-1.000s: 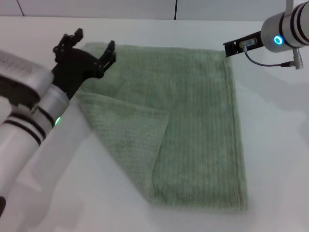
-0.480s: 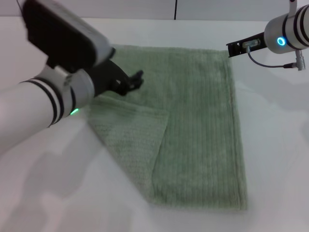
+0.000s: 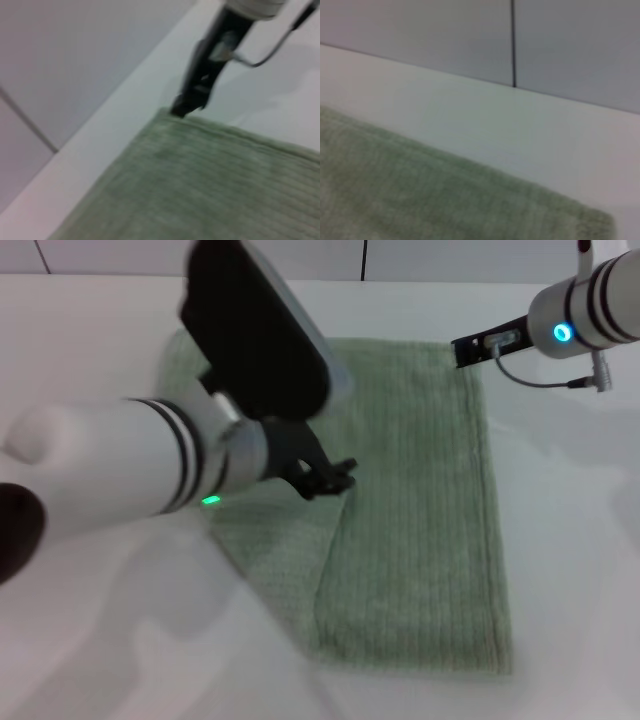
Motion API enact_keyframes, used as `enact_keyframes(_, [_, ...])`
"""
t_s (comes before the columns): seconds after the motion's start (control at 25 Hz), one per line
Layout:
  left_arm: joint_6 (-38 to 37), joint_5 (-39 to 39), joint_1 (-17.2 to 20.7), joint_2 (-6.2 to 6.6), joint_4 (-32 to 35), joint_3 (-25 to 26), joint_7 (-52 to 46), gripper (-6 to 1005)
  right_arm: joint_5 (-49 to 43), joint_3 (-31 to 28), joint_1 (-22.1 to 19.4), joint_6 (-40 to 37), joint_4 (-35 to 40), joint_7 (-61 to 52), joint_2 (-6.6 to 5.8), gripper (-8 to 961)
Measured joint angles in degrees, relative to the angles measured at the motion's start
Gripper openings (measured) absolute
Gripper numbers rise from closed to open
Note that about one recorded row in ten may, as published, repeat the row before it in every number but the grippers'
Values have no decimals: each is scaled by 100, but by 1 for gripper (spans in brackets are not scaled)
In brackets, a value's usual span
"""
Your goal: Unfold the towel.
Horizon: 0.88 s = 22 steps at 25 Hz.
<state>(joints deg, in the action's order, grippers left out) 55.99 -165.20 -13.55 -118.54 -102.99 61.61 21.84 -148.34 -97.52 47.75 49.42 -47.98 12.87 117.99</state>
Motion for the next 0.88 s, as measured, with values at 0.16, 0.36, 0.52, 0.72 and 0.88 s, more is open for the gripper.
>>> enact_keyframes(0.16, [-145,-8,-138,-13,253,-145,-32,722,73,3,84,-127,224,73,49,-1])
enact_keyframes(0.36, [-663,-13,-501,-19,995,-367,-149,719,137,7,210,-289,616,193,93,-1])
enact_keyframes(0.52, [-754,-9,-785,-21,1372,-400,-191,715,314,10,265,-383,830,334,95,-1])
enact_keyframes(0.72, [-897,16,-1065,-23,1828,-407,-280,711,368,28,275,-461,898,365,96,-1])
enact_keyframes(0.88, [-998,15,-1233,-28,2117,-423,-381,708,424,95,277,-504,944,365,98,-2])
